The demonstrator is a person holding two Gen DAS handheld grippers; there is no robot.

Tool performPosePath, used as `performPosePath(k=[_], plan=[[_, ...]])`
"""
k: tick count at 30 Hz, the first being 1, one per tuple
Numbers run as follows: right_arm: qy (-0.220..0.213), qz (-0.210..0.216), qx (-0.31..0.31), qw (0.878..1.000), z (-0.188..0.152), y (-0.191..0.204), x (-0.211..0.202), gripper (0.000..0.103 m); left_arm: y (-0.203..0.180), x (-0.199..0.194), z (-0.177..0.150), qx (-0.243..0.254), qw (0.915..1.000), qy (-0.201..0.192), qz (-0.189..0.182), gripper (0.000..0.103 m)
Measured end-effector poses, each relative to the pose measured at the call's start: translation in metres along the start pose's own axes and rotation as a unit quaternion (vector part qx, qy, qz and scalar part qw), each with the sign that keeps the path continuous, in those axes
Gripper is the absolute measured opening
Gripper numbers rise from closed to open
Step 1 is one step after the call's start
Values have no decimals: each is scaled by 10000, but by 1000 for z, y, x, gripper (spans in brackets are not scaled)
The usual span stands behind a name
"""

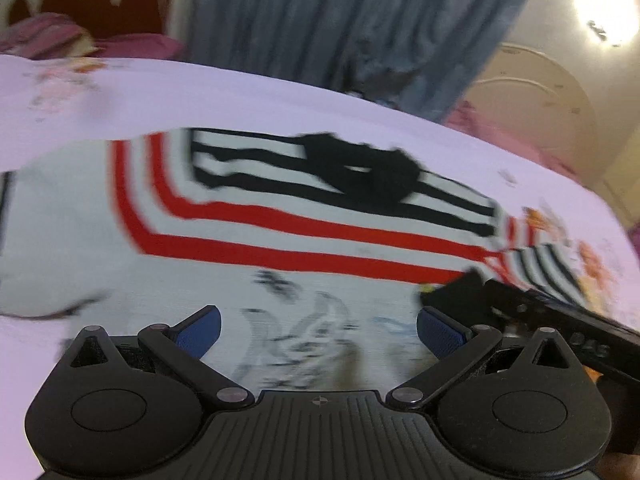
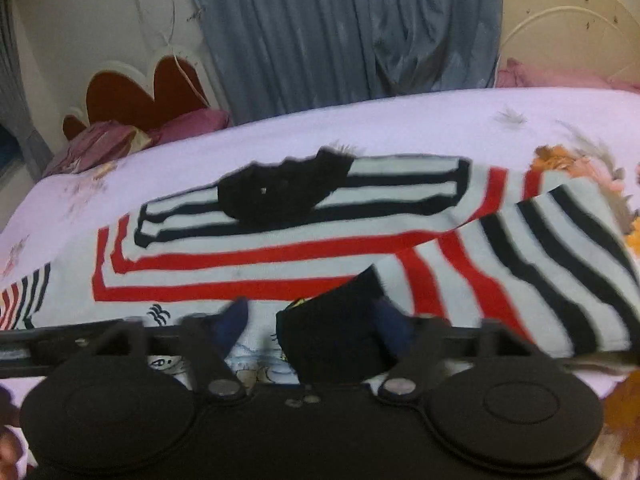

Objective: Fold small clothes
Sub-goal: 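Carry the held sleeve across the sweater body and open the right tool, then grasp the other black cuff with the left tool and fold it across the body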

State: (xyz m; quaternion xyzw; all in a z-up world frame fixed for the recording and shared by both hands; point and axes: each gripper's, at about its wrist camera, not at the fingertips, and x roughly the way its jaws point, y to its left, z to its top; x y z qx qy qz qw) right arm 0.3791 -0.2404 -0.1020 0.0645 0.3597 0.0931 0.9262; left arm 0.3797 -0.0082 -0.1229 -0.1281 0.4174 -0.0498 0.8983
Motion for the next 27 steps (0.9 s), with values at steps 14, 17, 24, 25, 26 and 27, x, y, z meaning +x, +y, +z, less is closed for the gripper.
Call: performPosePath(k=[14,17,24,25,26,27], plan=[[-388,-1705,512,9833,-39,-106,-78,76,-86,57,-15,189,9890,512,-1375,67],[-363,-1817,580,9810,-48,-116,-80,76,-90,64,-16,210,9892,437,-1385,43],[-67,-1921,484,9801,-53,-122,-53,79,-81,54,-11,28,9876,128,-1561,5],[-32,-1898,477,9807,-53,-122,-49,79,-78,47,-7,-66,9874,-9,-1583,5],[-1,-1863,461,9814,-52,-120,-45,79,-75,40,-3,-138,9868,-144,-1606,5],[28,-1847,436,9818,-52,-119,-41,79,-71,33,2,-211,9860,-261,-1633,5]])
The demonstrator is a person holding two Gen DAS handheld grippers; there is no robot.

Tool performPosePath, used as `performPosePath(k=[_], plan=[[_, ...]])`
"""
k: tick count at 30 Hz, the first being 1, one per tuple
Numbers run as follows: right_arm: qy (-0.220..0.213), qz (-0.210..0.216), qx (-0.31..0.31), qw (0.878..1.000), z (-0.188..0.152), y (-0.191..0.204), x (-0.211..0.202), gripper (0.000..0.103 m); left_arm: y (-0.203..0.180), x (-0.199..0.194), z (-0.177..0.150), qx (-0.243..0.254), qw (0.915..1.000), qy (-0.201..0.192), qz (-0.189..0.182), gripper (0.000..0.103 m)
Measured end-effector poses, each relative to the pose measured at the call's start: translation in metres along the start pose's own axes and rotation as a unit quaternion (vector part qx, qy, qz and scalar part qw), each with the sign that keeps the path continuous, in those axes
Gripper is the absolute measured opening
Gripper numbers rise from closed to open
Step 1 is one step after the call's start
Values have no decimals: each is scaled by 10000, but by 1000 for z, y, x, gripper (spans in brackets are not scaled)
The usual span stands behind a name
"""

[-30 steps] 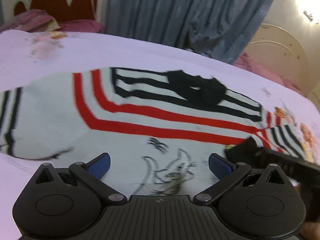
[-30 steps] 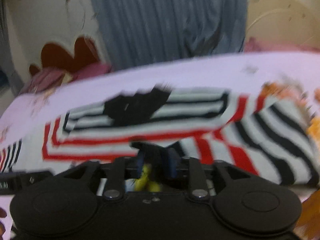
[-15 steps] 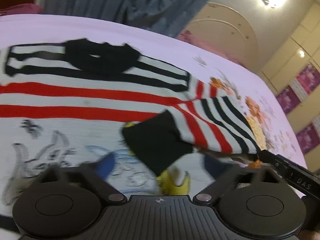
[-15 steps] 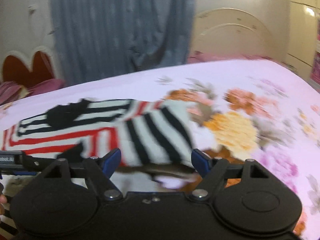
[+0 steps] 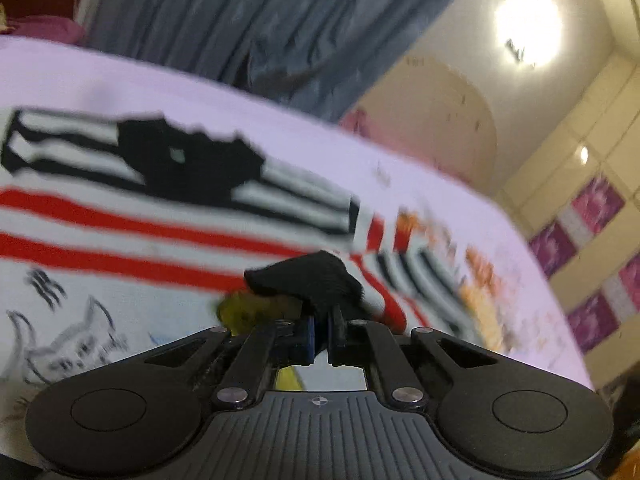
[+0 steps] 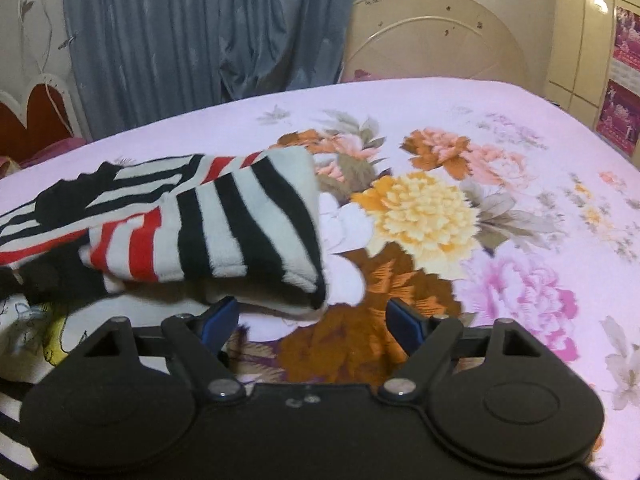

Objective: Fold small clothes
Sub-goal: 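Grasp the other black cuff with the left tool and fold it across the body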

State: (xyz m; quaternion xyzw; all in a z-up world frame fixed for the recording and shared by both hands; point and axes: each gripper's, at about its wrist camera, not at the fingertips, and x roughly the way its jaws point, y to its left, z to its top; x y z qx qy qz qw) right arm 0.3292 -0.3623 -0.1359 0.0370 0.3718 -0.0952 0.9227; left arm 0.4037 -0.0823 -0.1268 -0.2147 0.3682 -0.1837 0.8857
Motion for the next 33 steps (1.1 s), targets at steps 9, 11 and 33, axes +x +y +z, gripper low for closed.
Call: performPosePath(k=[9,11,33], plan=[[85,394,-187,9990,3,34,15,60,50,-62,22,-198,9942,-808,687,5],[78,418,-257,9988,4,42,17,44,70,-67,21,-261,9912,-826,1000,5],[-219,806,-25,9965,34,28,1,63,60,-71,9,829,9767,-743,1834,73]])
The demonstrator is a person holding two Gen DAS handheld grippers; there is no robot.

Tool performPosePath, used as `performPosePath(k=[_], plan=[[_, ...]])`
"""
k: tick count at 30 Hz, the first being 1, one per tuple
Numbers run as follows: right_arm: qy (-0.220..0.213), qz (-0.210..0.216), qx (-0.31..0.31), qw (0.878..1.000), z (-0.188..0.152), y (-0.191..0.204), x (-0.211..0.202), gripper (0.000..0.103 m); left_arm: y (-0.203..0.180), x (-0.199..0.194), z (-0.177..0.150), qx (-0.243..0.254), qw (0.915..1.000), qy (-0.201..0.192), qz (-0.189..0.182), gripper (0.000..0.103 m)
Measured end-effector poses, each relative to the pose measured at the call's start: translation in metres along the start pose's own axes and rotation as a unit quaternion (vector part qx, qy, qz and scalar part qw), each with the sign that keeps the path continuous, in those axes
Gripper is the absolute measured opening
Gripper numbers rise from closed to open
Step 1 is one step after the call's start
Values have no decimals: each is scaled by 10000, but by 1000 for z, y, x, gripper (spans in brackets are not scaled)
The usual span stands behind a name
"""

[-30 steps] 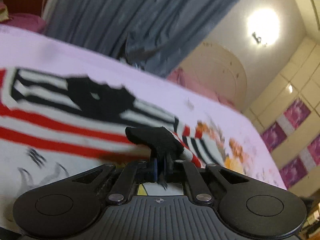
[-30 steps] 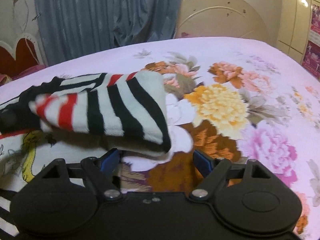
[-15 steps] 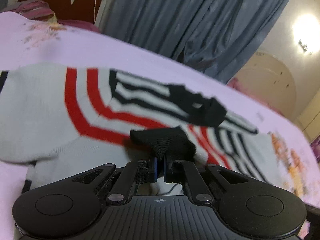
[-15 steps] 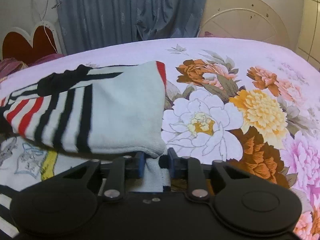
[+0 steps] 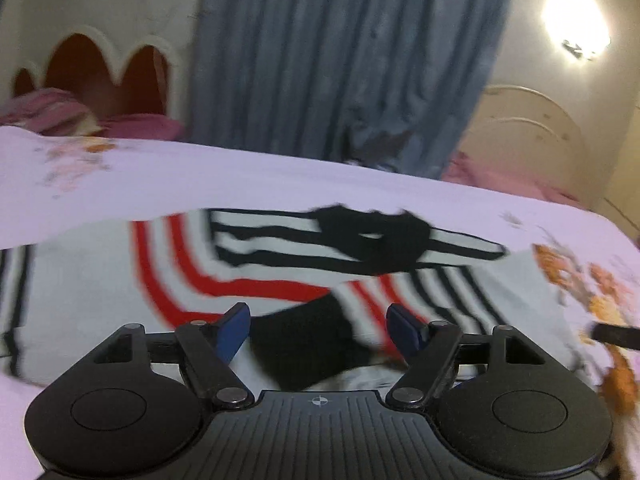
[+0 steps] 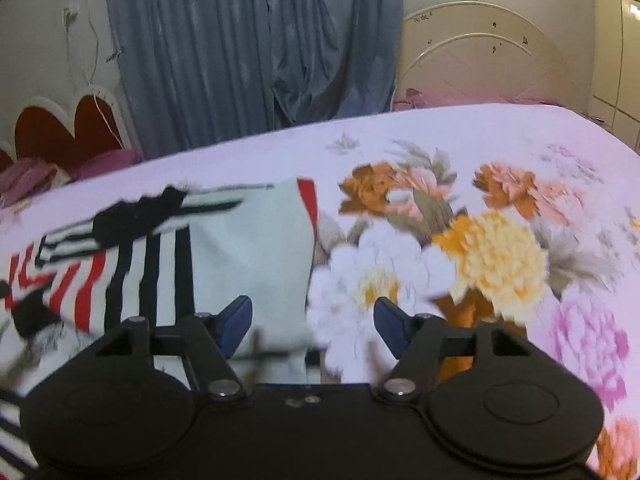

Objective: Fold small clothes

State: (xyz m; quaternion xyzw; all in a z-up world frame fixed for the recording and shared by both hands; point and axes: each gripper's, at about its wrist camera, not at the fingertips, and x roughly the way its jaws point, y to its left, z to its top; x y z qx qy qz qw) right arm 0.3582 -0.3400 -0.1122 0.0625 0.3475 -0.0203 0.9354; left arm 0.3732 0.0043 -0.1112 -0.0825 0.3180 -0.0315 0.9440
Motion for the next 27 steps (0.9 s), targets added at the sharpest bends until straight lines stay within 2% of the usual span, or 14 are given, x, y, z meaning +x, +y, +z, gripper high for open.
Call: performPosePath(k=[4,7,10,16,18,20,23,25,27], plan=[[283,151,332,9989,19,-6,38,57,-10,31,0,-353,9985,360,-232,73],[330,199,485,9981,31,-5,63,54,-11,53,-10,-312,9976,602,-126,73],[390,171,445,9981,44,-1,87,52,-8,59,-15,-205,9981,570,-100,73],[504,148,544,9971,60,2,123,35,-10,60,-17,-151,9981,585,-76,73],[443,9,390,9983,61,5,124,19,-8,61,-18,-131,9983,571,-72,73],[365,-268,177,9988,57,2,131,15,-8,62,-18,-87,9984,557,-65,73],[350,-211,280,9988,58,-5,130,18,-13,60,-16,-43,9981,611,45,73],[253,-372,128,9989,61,2,122,27,-15,58,-12,-81,9978,645,95,73],[38,-269,125,9996,61,8,108,33,-16,57,-12,-92,9979,636,75,73]])
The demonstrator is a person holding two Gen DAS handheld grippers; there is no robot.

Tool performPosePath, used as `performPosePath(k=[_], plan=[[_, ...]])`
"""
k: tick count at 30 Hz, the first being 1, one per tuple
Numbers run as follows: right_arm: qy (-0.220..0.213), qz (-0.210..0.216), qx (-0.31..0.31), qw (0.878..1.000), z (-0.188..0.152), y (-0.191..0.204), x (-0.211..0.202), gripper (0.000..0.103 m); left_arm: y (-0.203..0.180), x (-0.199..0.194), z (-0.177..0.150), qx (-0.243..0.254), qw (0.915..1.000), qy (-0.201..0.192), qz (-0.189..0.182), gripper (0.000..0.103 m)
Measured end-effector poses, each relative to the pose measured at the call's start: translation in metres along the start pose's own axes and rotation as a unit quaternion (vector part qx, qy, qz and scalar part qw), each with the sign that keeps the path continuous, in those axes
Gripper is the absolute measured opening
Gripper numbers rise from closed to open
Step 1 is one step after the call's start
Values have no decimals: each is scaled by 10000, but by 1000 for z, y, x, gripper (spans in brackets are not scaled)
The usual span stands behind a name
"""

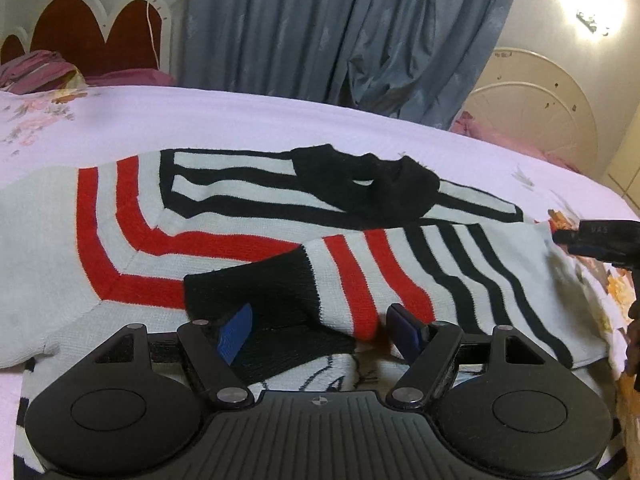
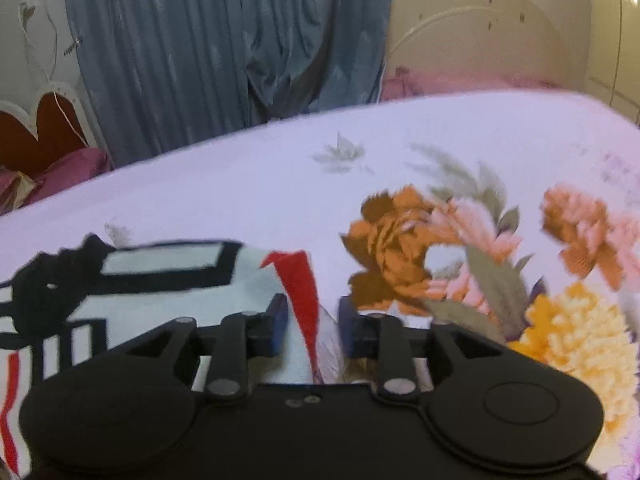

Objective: Fold small clothes

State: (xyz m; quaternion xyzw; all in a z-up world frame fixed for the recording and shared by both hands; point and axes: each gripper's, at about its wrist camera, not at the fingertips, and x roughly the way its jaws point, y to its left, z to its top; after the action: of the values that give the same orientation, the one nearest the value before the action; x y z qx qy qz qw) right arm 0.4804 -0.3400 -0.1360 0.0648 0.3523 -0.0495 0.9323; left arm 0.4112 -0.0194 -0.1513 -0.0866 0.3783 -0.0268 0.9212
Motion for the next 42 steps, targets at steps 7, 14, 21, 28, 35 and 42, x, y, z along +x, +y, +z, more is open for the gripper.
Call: performPosePath(k=[7,14,21,28,35,42], plan=[[209,-120,-190,9995,-7,5,-4,46,6,-9,4,-136,9998,119,-20,74],[258,831,-541,9947,-25,49,-48,54,20,-35,-1,-264,9996,34,108,76],[313,1430,-920,9849,-51,102,-83,54,60,-76,-13,-505,9980,-148,336,77],[348,1736,-1327,9752,-67,149,-103,56,121,-102,-27,-1037,9910,-222,816,78],[284,1925,-1617,9675,-73,190,-112,57,188,-118,-44,-1672,9782,-258,1200,78],[349,2100,-1766,9610,-85,227,-112,60,250,-128,-51,-2205,9618,-342,1586,78]])
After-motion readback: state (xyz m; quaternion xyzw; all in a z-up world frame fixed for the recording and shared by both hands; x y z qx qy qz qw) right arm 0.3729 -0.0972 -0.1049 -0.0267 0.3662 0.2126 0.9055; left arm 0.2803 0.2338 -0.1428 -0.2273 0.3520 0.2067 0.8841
